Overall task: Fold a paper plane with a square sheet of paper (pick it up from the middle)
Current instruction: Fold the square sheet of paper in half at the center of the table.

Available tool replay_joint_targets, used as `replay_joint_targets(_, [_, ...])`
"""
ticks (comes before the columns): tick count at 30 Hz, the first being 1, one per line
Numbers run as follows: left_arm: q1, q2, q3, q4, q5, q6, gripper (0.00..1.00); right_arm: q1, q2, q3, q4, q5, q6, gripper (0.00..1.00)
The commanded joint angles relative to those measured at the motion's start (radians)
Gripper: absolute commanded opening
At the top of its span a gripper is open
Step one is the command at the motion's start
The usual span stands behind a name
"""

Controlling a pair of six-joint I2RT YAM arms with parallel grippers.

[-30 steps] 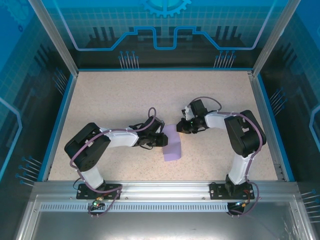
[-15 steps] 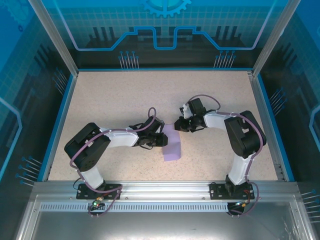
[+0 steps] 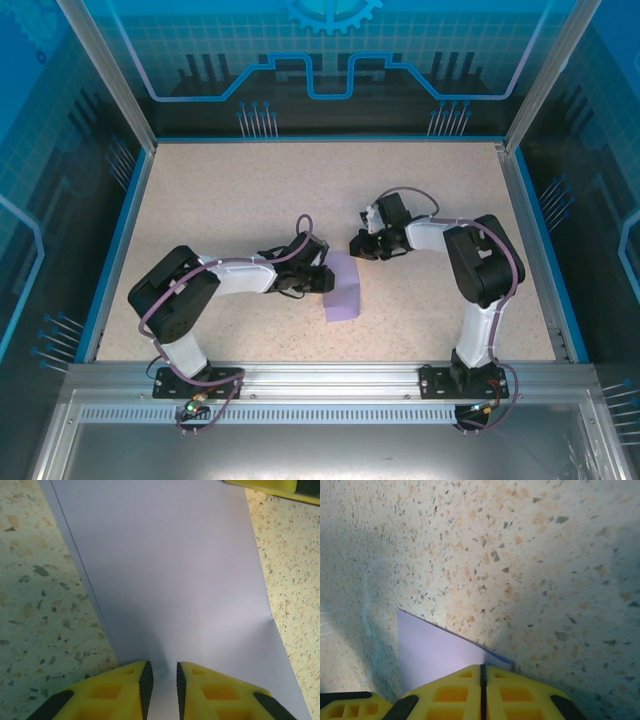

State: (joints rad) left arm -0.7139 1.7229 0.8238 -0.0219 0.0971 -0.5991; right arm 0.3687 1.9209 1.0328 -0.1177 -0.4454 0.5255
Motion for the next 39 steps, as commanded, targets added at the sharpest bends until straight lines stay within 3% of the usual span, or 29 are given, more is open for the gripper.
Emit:
replay_joint_targets(1, [0.0, 0.005, -0.041, -0.168, -0.057, 0.024, 0.25, -0.043, 0.037, 0.032, -0.024, 0.07, -0.02, 0.09])
replay_joint_targets(14, [-0.001, 0.011, -0.02, -0.174, -0.048, 0.024, 0.25, -0.057, -0.05, 0.018, -0.027, 0.021, -0.03, 0.09])
replay_joint_targets(26, [0.0, 0.039, 0.009, -0.165, -0.033, 0.031, 0.25, 0.096, -0.281, -0.232, 0.01, -0.039, 0.099, 0.09])
replay_joint_targets(30, [0.001, 0.041, 0.009, -0.167, -0.031, 0.036, 0.25, 0.146, -0.283, -0.254, -0.02, -0.021, 0.093, 0.09])
replay_joint_targets(39, [0.0, 0.04, -0.003, -0.158, -0.031, 0.033, 0.25, 0.157, -0.251, -0.271, -0.068, 0.005, 0.049, 0.09])
